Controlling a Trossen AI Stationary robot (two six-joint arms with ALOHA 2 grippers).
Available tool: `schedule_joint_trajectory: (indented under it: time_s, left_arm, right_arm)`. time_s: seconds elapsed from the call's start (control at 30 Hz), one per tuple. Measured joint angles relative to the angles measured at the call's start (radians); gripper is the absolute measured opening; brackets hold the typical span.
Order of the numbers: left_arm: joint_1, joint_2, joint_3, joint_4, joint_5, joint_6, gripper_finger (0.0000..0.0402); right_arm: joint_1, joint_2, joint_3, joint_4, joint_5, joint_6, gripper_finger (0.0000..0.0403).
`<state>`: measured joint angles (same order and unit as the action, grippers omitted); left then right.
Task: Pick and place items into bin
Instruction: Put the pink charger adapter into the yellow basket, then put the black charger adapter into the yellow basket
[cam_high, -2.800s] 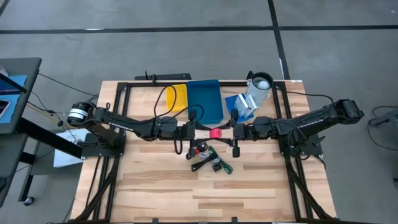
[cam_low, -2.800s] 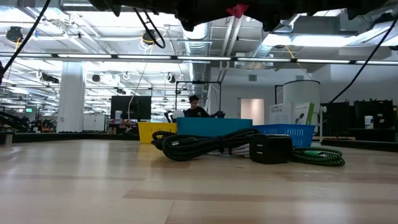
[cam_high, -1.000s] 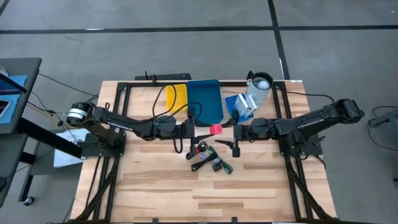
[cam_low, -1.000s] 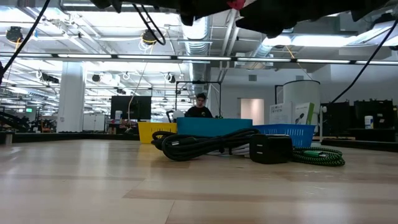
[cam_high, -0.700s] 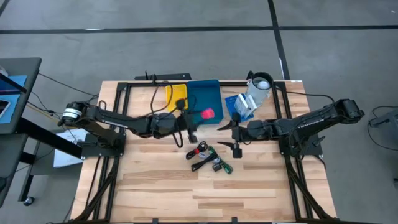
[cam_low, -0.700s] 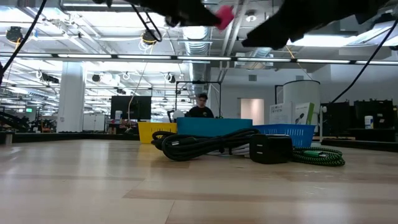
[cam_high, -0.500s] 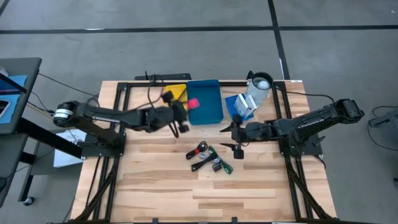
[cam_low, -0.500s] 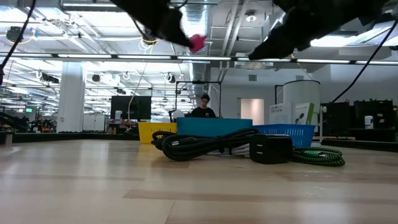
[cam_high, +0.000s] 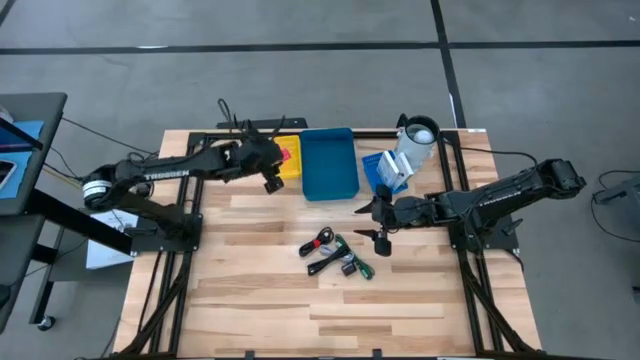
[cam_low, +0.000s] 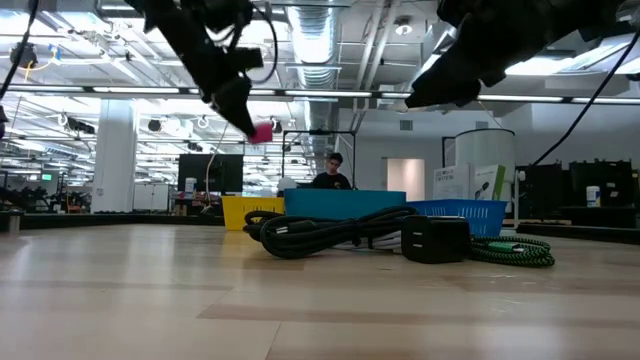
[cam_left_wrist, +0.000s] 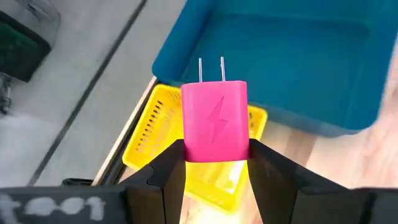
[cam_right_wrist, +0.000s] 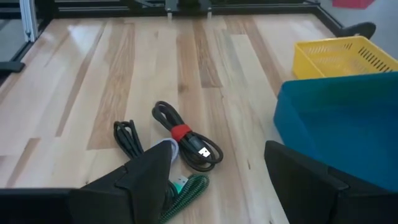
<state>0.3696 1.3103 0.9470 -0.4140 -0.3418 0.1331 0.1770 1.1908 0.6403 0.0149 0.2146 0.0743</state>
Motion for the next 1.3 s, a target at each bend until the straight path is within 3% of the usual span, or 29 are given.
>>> schedule_joint_trajectory:
  time_s: [0.27, 0.57, 1.3]
  left_arm:
    - [0.081, 0.126, 0.0, 0.006, 0.055, 0.068, 0.0135]
    - [0.097, 0.213, 0.0, 0.045, 0.041, 0.121, 0.0145]
    - [0.097, 0.215, 0.0, 0.121, -0.049, 0.151, 0.0162]
  right_arm:
    - [0.0, 0.0, -0.02, 0.024, 0.0, 0.03, 0.0256]
    - [0.0, 0.0, -0.024, 0.023, 0.0, 0.041, 0.0256]
    - [0.0, 0.092, -0.022, 0.037, 0.0, 0.04, 0.0256]
